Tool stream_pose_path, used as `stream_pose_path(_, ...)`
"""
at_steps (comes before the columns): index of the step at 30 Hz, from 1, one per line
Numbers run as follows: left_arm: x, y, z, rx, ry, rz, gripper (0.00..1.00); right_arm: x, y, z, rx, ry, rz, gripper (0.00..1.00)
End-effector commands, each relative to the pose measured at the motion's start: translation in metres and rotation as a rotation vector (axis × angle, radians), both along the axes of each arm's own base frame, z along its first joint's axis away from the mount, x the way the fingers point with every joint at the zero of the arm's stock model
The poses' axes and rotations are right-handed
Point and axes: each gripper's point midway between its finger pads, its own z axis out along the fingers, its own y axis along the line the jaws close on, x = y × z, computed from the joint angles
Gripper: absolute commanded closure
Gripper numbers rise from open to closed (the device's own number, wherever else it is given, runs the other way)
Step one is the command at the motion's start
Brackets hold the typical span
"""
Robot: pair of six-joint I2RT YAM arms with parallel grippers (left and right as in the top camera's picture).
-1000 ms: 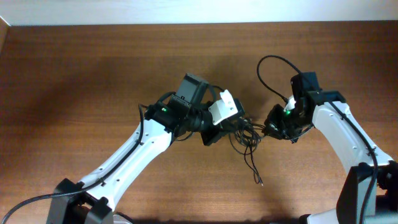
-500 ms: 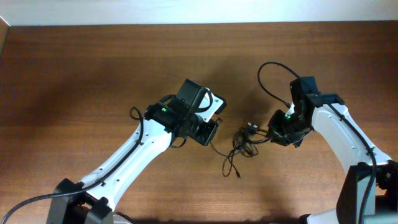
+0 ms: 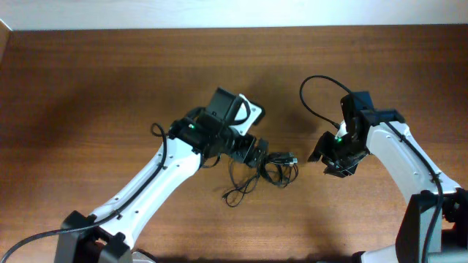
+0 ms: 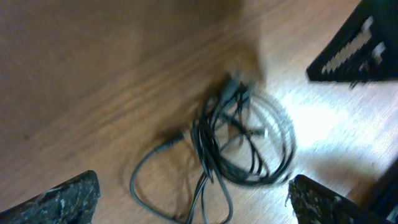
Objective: Untangle cables
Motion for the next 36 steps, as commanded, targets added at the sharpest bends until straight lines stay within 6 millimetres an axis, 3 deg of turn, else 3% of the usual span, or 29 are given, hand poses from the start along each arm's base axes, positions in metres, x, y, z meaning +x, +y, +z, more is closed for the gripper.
stream_pose_path(1,0.011,0.000,0.026,-0.052,-0.003,0.100,0.00,-0.003,0.000,-0.002,-0.008,0.002,0.026,0.48)
stream_pose_path(4,-0.009,0.012,-0.003,0.032,0.125,0.102,0.14,-0.003,0.009,0.001,0.049,-0.014,0.068,0.48)
stream_pose_path(6,-0.020,0.015,-0.030,0.088,0.232,0.097,0.55,-0.003,0.011,0.002,0.061,-0.013,0.069,0.48)
stream_pose_path(7,-0.025,0.009,-0.039,0.071,0.285,0.075,0.62,-0.003,0.011,0.002,0.061,-0.022,0.090,0.48)
stream_pose_path(10,-0.035,-0.013,-0.060,-0.011,0.394,-0.016,0.47,-0.004,0.011,0.002,0.062,-0.029,0.114,0.45)
stream_pose_path(15,-0.043,-0.025,-0.087,-0.011,0.464,-0.069,0.41,-0.004,0.009,0.001,0.054,-0.029,0.114,0.45)
stream_pose_path(17,-0.048,-0.028,-0.094,0.003,0.482,-0.081,0.62,-0.004,0.009,0.001,0.054,-0.029,0.114,0.45)
stream_pose_path(21,-0.051,-0.030,-0.100,0.051,0.460,-0.094,0.65,-0.004,0.009,0.001,0.055,-0.029,0.114,0.45)
stream_pose_path(24,-0.048,-0.027,-0.105,0.099,0.422,-0.088,0.95,-0.005,0.010,0.001,0.055,-0.025,0.114,0.45)
stream_pose_path(25,-0.045,-0.028,-0.105,0.098,0.400,-0.100,0.99,-0.004,0.009,0.001,0.055,-0.025,0.113,0.45)
stream_pose_path(31,-0.032,-0.035,-0.103,0.073,0.342,-0.105,0.84,-0.003,0.012,0.003,0.073,-0.031,0.112,0.46)
stream_pose_path(32,-0.032,-0.035,-0.103,0.071,0.339,-0.106,0.72,-0.002,0.018,0.005,0.108,-0.038,0.112,0.46)
stream_pose_path(33,-0.032,-0.035,-0.103,0.071,0.340,-0.106,0.68,0.000,0.026,0.007,0.162,-0.052,0.111,0.46)
stream_pose_path(35,-0.032,-0.036,-0.103,0.070,0.341,-0.106,0.71,0.006,0.033,0.004,0.206,-0.079,0.091,0.46)
stream_pose_path(36,-0.033,-0.036,-0.102,0.066,0.344,-0.108,0.67,0.007,0.033,0.000,0.207,-0.080,0.065,0.46)
